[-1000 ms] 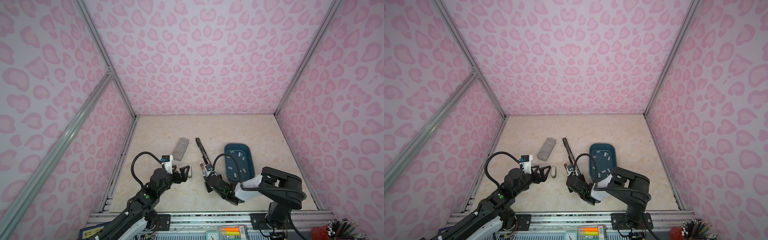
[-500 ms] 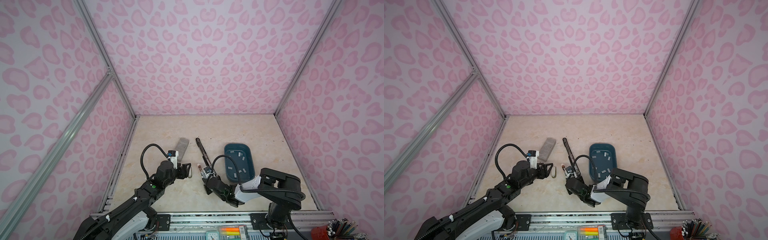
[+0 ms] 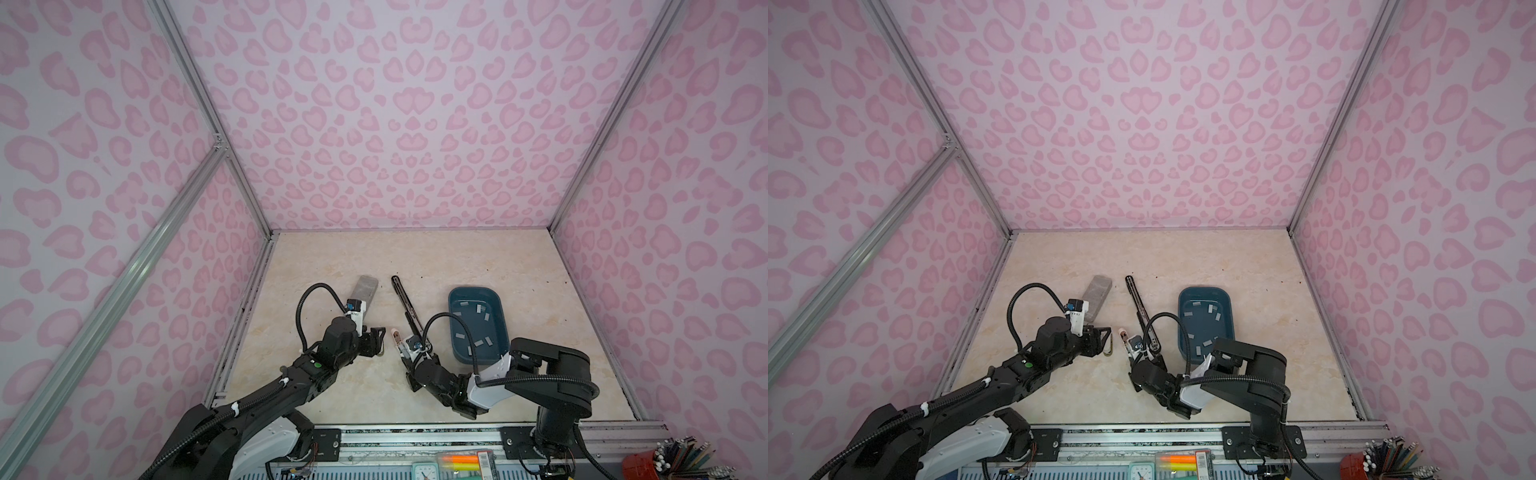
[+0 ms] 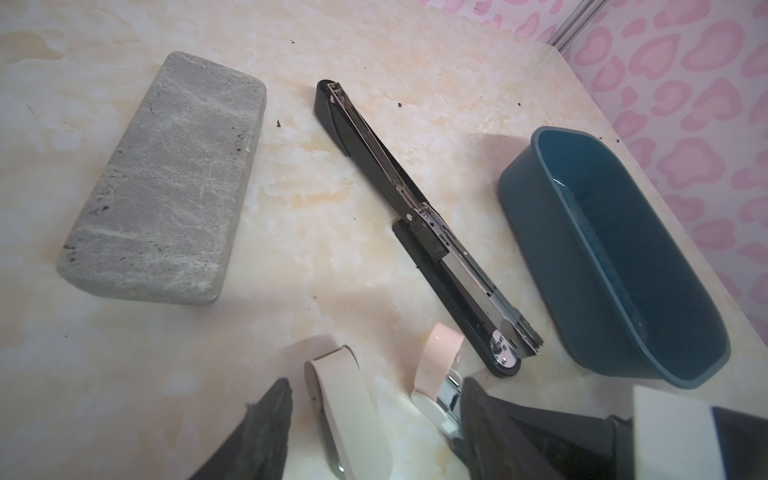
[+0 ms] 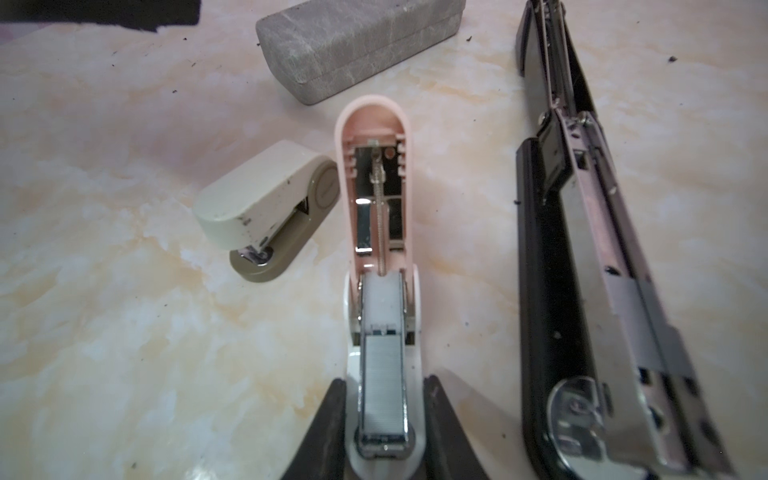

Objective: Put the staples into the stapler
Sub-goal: 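Press the pink stapler's lid down with the left gripper while the right holds it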

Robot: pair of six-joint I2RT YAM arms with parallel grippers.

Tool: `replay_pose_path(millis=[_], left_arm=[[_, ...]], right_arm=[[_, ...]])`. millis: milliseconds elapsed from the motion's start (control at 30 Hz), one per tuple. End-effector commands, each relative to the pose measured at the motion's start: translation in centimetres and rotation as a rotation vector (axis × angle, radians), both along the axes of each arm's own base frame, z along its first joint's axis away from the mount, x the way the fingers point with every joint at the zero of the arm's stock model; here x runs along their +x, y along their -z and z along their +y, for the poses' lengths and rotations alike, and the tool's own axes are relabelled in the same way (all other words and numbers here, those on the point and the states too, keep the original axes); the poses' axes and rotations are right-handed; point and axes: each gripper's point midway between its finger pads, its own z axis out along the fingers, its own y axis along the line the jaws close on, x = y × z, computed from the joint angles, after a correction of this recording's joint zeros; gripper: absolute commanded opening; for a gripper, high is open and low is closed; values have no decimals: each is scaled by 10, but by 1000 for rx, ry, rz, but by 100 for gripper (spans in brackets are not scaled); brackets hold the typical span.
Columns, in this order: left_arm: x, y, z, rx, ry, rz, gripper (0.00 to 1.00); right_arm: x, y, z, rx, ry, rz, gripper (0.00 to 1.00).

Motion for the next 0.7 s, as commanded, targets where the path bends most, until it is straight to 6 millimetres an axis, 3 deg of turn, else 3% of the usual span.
replay_pose_path(millis=[0,233,467,667], left_arm=[[10,-11,-8,-1,7,-51,64],[35,10,0,99,-99,-19,59],[47,26,-25,116,-18,33,51],[35,24,-45,131,75,-2,51]], right_arm=[[-12,16,1,-36,-55,48,23],[-13,16,1,-35,-59,46,23],[-13,16,1,-31,-57,46,23],[-12,17,1,-31,-52,49,23]])
